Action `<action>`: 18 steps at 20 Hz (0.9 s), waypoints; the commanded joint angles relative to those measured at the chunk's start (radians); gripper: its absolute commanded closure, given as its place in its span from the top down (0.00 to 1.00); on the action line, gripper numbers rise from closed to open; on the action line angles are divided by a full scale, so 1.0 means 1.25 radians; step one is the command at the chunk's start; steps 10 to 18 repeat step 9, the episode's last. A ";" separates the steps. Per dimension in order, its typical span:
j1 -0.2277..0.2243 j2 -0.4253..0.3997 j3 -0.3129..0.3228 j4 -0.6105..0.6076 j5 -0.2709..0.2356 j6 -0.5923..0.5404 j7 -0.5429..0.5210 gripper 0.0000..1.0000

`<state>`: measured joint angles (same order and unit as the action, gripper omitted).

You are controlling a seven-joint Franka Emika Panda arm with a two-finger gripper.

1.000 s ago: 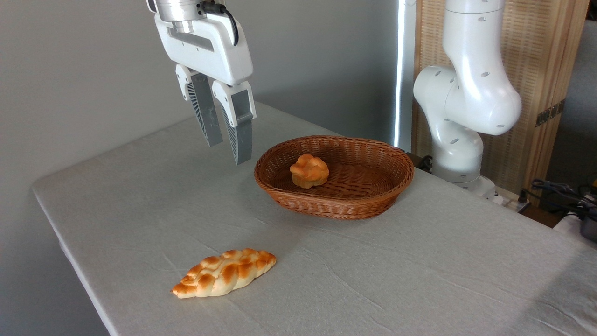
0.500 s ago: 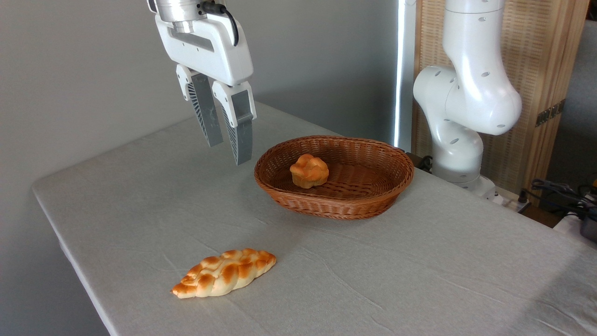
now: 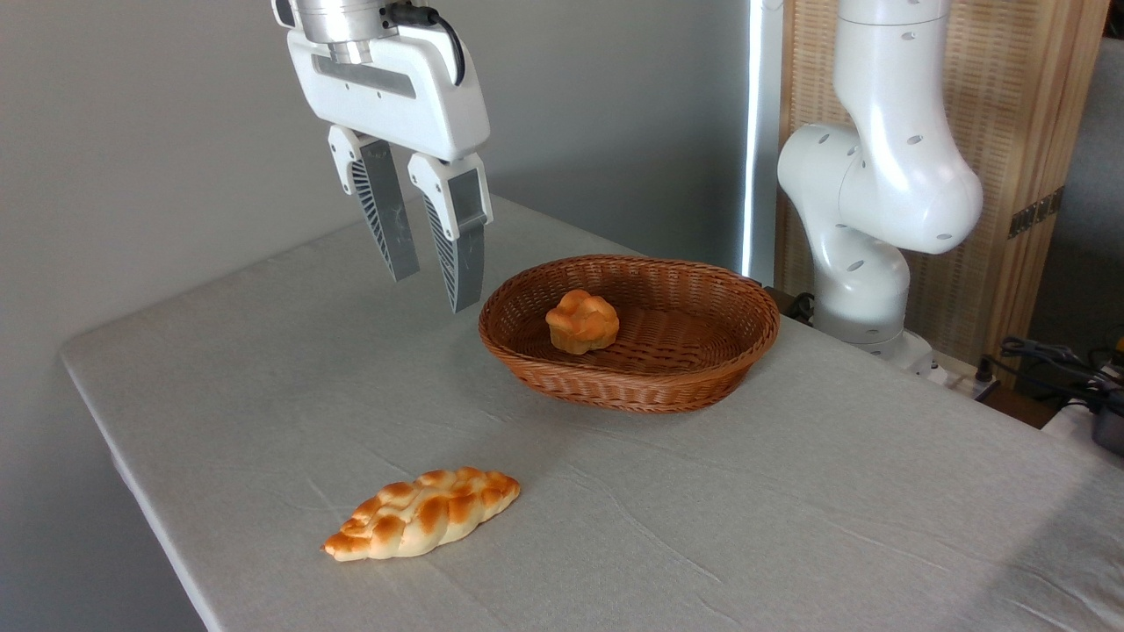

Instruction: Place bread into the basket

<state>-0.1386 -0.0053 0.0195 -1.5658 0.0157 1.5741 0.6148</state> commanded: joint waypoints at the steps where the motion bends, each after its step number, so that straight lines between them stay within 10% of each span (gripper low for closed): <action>1: 0.003 0.007 -0.003 0.016 0.007 -0.025 -0.007 1.00; 18: 0.003 0.008 -0.011 0.016 0.019 -0.025 -0.007 1.00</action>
